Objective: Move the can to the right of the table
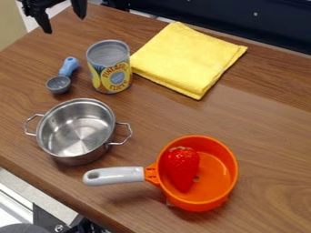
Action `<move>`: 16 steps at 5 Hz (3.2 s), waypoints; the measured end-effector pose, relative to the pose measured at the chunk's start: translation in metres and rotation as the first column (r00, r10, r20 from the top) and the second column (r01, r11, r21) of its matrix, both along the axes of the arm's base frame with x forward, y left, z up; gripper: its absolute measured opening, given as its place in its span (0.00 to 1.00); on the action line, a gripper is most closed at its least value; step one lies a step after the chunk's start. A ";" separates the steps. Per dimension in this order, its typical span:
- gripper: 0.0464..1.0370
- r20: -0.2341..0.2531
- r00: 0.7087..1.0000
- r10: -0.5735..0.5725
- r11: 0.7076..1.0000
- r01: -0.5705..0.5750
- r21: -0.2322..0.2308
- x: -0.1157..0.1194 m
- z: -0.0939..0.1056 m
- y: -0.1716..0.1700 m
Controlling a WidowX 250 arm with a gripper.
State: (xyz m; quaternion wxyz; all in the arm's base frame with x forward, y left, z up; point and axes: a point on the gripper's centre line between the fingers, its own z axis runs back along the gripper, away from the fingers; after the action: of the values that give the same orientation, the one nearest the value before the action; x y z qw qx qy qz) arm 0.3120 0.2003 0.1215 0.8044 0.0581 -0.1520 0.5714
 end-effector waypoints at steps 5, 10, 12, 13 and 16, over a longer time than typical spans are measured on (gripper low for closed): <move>0.96 -0.067 0.972 0.227 0.973 -0.228 -0.015 -0.002 -0.049 -0.024; 0.96 -0.056 0.938 0.343 0.938 -0.345 -0.021 -0.015 -0.046 -0.079; 0.96 -0.062 0.930 0.363 0.931 -0.365 -0.021 -0.015 -0.044 -0.107; 0.96 -0.067 0.926 0.371 0.928 -0.373 -0.023 -0.014 -0.044 -0.128; 0.96 -0.066 0.934 0.351 0.934 -0.355 -0.048 -0.019 -0.037 -0.195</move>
State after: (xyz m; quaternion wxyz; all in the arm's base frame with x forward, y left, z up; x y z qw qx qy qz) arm 0.2930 0.0050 0.0844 0.6941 0.0767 -0.0994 0.7089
